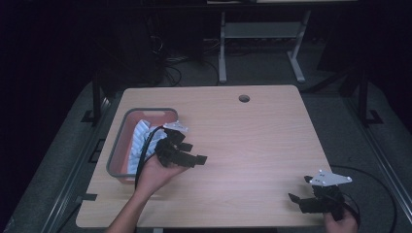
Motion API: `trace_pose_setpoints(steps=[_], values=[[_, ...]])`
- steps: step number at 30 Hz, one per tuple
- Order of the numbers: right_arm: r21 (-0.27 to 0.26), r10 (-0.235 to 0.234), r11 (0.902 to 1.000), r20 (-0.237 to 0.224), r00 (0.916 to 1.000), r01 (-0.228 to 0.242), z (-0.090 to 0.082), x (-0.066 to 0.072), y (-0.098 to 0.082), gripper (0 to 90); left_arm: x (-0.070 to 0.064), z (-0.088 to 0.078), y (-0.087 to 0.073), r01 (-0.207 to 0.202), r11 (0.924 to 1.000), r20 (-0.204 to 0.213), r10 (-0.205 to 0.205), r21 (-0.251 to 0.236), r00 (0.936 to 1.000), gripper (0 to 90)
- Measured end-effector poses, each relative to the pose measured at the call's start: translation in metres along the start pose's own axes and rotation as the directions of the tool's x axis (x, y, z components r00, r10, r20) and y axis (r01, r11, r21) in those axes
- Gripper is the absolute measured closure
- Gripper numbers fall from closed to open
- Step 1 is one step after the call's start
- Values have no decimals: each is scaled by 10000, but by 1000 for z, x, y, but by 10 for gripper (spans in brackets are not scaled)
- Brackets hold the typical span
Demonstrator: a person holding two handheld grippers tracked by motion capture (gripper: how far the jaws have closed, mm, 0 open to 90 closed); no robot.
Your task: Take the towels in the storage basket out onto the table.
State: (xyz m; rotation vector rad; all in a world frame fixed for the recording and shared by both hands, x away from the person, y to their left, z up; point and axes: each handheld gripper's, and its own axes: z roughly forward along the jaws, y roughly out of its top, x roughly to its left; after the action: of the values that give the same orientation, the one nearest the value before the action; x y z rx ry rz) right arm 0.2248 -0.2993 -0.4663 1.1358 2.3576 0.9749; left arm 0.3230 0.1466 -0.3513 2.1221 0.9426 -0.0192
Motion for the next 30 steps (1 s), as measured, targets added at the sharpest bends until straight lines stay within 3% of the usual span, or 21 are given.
trace_pose_setpoints(steps=[13, 22, 30], values=[[-9, -119, 9999, -43, 9999, 119, 0, 2, 2, 137, 31, -25, -4, 500, 9987, -483, -505, -112, 9976, 224], [24, -68, 10000, -40, 10000, 68, 1, 2, 1, 137, 46, -46, -7, 746, 9968, -960, -770, -289, 9924, 224], [57, -91, 9999, -58, 9999, 91, 1, 2, 1, 137, 61, -63, -14, 998, 9940, -1479, -1055, -458, 9834, 228]])
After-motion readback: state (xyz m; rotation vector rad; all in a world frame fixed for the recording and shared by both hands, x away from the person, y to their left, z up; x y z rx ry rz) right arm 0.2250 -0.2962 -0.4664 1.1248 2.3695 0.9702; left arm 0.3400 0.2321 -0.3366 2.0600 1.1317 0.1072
